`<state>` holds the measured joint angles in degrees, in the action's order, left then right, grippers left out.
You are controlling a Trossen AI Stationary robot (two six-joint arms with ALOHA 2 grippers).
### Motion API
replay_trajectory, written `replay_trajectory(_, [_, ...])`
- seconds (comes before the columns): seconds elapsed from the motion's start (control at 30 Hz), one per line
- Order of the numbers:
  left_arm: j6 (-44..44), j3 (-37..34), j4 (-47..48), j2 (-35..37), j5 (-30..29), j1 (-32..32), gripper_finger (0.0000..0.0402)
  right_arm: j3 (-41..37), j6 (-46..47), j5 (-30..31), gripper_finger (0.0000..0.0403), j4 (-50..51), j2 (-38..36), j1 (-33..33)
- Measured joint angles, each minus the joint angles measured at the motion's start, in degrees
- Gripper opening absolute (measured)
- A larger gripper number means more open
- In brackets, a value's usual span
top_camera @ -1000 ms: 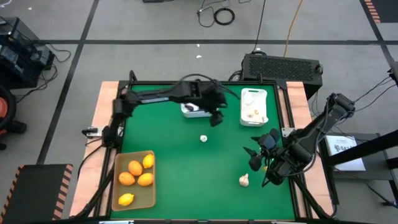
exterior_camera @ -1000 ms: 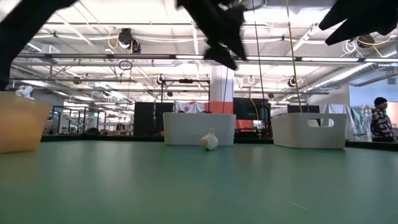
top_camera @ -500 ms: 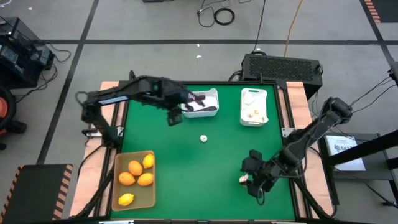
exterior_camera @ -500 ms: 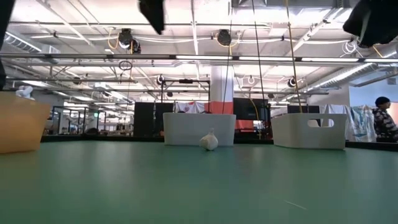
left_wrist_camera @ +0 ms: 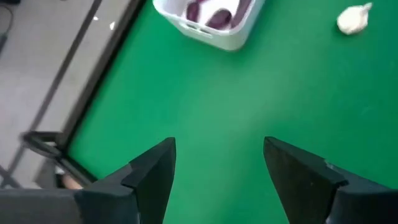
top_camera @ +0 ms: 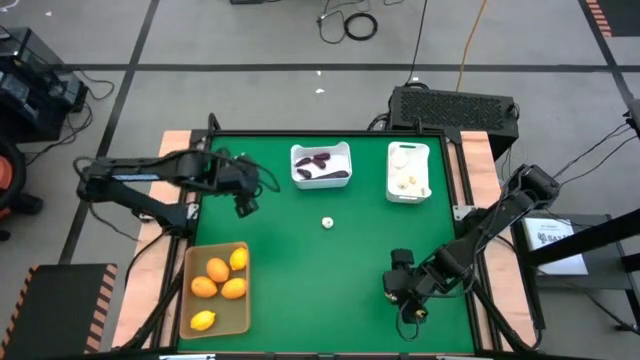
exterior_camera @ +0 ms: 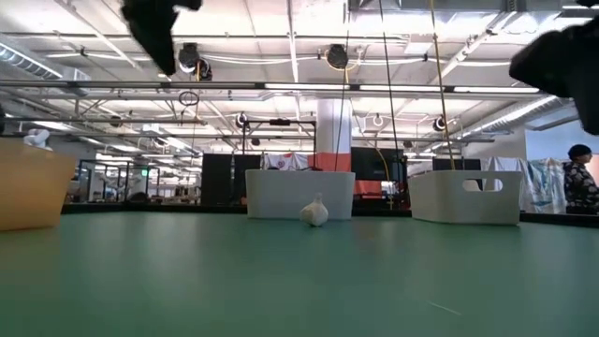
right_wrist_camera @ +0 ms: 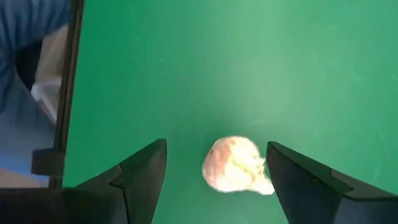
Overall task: Sort produce into baskets
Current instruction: Put the white garlic into the right white bin
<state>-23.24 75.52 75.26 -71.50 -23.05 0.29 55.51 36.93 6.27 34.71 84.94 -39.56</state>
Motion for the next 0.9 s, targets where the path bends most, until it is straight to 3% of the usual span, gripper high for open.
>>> replay_trajectory(0.2, [-7.9, -14.5, -7.0, 6.1, 0.1, -4.6, 0.0251, 0.0, -0.2, -0.8, 0.0265, 0.5, 4.0, 0.1])
replay_trajectory(0.43, [-13.9, -24.2, -9.3, 7.1, 0.1, -7.6, 0.0251, 0.0, -3.1, -0.6, 0.0265, 0.9, 8.3, 0.1])
replay_trajectory(0.73, [-13.9, -28.5, -14.6, 7.1, 0.2, -8.0, 0.0251, 0.0, -4.8, -0.7, 0.0264, 0.9, 13.7, 0.2])
replay_trajectory(0.9, [-13.9, -28.5, -14.9, 7.1, 0.1, -8.0, 0.0251, 0.0, -4.7, -0.7, 0.0242, 0.7, 13.3, 0.6])
